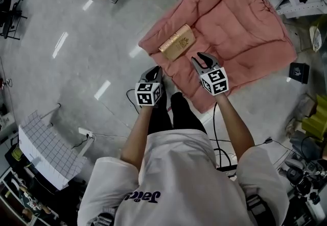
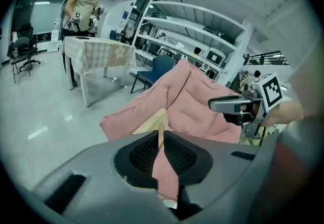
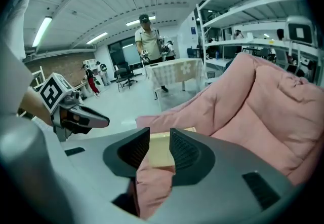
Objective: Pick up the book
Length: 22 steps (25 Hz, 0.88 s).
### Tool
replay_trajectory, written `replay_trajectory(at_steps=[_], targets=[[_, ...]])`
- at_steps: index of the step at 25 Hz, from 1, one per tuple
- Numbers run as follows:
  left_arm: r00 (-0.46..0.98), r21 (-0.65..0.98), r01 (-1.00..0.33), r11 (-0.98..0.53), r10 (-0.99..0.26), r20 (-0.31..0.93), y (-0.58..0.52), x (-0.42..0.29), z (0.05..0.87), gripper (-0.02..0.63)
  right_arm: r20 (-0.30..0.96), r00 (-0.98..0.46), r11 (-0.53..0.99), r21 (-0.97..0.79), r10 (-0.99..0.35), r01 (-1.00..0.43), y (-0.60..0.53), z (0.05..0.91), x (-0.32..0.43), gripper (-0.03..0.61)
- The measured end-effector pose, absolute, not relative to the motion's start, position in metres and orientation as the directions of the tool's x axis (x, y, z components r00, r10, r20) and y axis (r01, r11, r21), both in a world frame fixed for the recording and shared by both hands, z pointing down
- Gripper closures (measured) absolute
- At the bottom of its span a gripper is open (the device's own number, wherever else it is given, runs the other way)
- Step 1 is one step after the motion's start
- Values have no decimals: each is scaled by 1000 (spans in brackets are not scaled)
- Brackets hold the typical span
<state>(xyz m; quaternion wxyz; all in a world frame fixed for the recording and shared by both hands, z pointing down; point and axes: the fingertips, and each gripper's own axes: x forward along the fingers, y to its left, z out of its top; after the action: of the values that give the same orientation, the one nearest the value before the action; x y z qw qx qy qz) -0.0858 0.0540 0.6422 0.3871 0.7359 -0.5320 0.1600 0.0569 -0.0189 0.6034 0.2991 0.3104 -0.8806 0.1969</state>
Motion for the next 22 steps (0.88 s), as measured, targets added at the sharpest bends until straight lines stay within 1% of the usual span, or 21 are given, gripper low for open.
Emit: replay_trajectory(at_steps=[3, 5, 8, 9, 11, 12, 16, 18, 19, 22], targets=[[410, 412, -899, -147, -612, 676, 47, -87, 683, 595, 694, -619, 745, -178, -368, -643, -32, 652, 56, 392], [424, 424, -894, -147, -581, 694, 42, -86, 710, 594, 711, -614, 734, -206, -342, -647, -42, 680, 57, 370], [442, 461, -880, -118, -559, 702, 32, -88, 746, 590, 725, -614, 717, -244, -313, -653, -65, 720, 60, 354], [452, 475, -873, -111, -547, 705, 29, -87, 758, 566, 728, -615, 711, -258, -302, -654, -73, 733, 62, 350], [475, 505, -858, -91, -512, 716, 32, -80, 778, 469, 742, -612, 709, -274, -274, -650, -85, 756, 71, 340], [486, 519, -851, -80, -497, 719, 35, -76, 786, 442, 752, -606, 722, -267, -258, -638, -88, 765, 74, 333], [526, 557, -825, -90, -481, 701, 24, -65, 820, 376, 779, -593, 812, -203, -205, -548, -116, 803, 76, 297], [537, 571, -817, -84, -469, 701, 21, -62, 837, 317, 779, -602, 841, -201, -174, -503, -126, 817, 71, 284], [538, 573, -816, -77, -465, 703, 21, -61, 844, 299, 776, -611, 852, -207, -157, -482, -130, 821, 69, 279], [530, 571, -818, -68, -473, 704, 16, -61, 857, 282, 762, -637, 870, -233, -114, -435, -140, 837, 61, 273]])
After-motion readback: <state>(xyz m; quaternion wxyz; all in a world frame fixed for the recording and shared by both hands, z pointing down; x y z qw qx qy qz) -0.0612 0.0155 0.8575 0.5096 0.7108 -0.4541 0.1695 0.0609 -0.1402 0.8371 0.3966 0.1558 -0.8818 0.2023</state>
